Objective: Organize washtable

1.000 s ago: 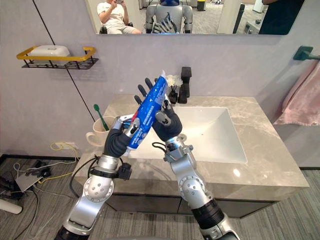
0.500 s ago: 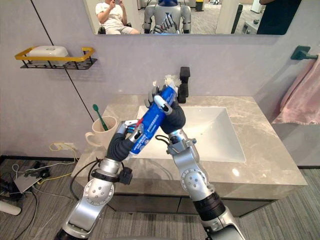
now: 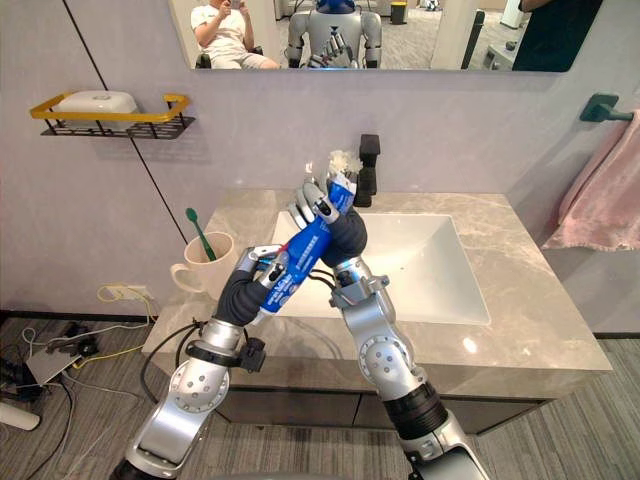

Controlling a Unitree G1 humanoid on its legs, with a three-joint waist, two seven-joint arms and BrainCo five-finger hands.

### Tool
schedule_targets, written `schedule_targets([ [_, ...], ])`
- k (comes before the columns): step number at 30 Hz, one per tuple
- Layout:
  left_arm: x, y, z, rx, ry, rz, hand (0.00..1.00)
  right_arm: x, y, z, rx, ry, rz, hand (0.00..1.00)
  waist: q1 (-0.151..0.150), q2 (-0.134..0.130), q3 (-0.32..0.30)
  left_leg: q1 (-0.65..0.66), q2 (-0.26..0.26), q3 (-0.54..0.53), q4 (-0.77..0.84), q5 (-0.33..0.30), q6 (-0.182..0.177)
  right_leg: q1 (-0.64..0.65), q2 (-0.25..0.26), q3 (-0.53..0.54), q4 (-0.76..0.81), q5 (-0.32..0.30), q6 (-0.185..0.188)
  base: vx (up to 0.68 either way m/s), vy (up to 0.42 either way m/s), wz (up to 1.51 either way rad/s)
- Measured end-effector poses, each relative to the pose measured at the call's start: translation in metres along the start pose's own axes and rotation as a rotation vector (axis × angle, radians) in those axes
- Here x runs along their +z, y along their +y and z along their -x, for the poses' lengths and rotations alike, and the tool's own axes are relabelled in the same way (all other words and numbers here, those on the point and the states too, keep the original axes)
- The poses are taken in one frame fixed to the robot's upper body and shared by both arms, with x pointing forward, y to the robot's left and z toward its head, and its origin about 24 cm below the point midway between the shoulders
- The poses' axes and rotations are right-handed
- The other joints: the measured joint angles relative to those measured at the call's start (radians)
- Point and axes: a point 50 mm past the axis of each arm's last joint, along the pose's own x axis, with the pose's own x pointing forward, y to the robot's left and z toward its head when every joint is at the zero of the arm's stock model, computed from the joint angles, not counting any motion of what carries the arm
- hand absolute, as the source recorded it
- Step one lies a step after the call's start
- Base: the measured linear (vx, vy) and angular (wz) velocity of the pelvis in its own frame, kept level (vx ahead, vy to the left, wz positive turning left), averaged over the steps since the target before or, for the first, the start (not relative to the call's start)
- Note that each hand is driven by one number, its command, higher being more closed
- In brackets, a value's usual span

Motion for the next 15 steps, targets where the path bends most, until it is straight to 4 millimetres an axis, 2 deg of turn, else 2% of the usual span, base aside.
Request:
schedule_targets([
  [6, 0.006, 0.021, -0.004, 0.170, -0.022, -0.013, 0.00, -0.003, -0.007, 0.007, -0.041, 0.012, 0.021, 1.00, 0.001, -0.006, 0.000, 0.001, 0.005, 0.006, 0.000, 0.000, -0.001, 0.000, 0.004, 0.004, -0.005, 0.002, -0.003, 0.00, 0.000, -0.01],
  [15, 0.012, 0.034, -0.004, 0.257, -0.052, -0.025, 0.00, -0.003, -0.008, 0.007, -0.062, 0.006, 0.031, 1.00, 0.003, -0.006, 0.000, 0.000, 0.006, 0.006, 0.001, 0.000, -0.001, 0.001, 0.007, 0.004, -0.009, 0.003, -0.005, 0.00, 0.000, 0.00],
])
